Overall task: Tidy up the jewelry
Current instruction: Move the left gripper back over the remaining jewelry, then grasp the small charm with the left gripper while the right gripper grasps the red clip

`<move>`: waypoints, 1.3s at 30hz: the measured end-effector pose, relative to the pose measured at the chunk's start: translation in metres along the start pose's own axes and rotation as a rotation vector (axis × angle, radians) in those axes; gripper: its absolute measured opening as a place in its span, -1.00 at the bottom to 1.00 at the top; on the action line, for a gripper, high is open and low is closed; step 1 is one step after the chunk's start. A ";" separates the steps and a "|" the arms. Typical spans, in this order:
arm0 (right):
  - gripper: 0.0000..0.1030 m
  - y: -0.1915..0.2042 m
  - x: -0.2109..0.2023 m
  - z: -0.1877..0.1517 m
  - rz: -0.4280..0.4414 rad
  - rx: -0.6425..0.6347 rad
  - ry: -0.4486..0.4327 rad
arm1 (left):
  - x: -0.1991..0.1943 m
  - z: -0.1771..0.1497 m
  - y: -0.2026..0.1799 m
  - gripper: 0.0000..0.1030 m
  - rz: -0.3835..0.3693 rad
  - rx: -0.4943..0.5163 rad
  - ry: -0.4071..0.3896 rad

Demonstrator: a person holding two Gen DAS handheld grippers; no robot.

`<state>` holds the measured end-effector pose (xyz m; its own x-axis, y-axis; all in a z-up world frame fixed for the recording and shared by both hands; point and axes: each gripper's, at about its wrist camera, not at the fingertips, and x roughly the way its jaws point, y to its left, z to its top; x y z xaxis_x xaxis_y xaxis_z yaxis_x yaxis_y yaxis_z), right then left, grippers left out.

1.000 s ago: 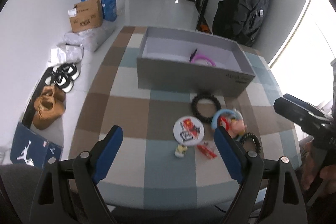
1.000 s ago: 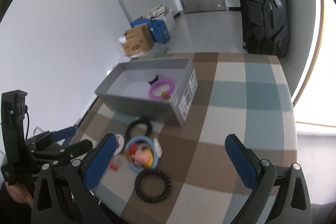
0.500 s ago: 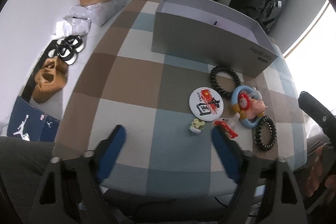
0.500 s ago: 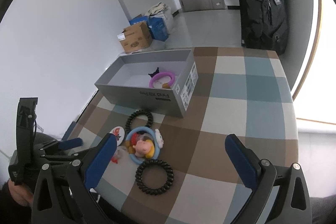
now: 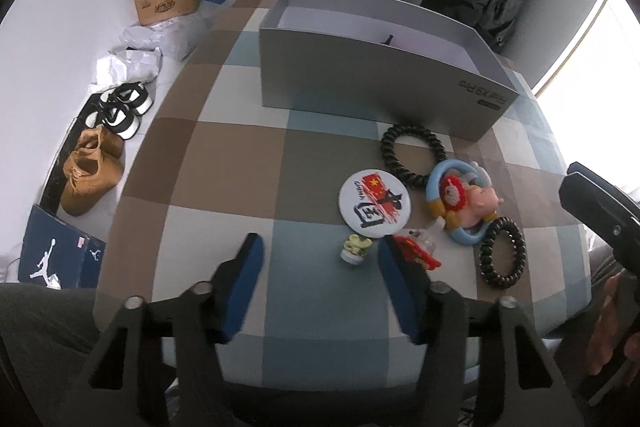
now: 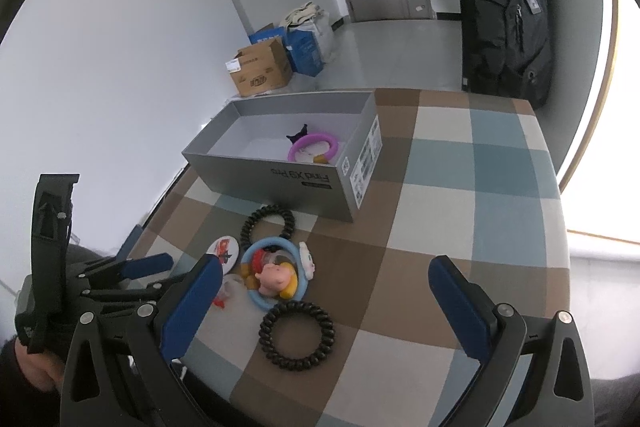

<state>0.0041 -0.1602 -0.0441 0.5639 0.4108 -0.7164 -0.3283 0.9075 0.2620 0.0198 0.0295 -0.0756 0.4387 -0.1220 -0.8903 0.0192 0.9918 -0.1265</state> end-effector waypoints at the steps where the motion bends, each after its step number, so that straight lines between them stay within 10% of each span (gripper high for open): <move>1: 1.00 0.000 0.000 0.000 0.000 0.002 0.000 | 0.000 0.000 -0.001 -0.07 0.007 0.006 -0.002; 13: 1.00 0.001 0.000 -0.001 0.000 0.001 0.004 | 0.001 -0.004 -0.024 -0.85 0.042 0.164 -0.008; 29: 1.00 0.016 -0.006 -0.014 0.067 -0.015 0.014 | -0.027 0.009 0.015 -0.87 -0.231 -0.097 -0.044; 39: 0.39 0.057 0.005 -0.027 0.108 -0.129 0.061 | -0.034 0.019 0.031 -0.87 -0.338 -0.203 -0.089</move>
<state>-0.0321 -0.1086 -0.0500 0.4745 0.4954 -0.7276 -0.4812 0.8382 0.2569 0.0225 0.0654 -0.0410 0.5145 -0.4275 -0.7434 0.0018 0.8674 -0.4976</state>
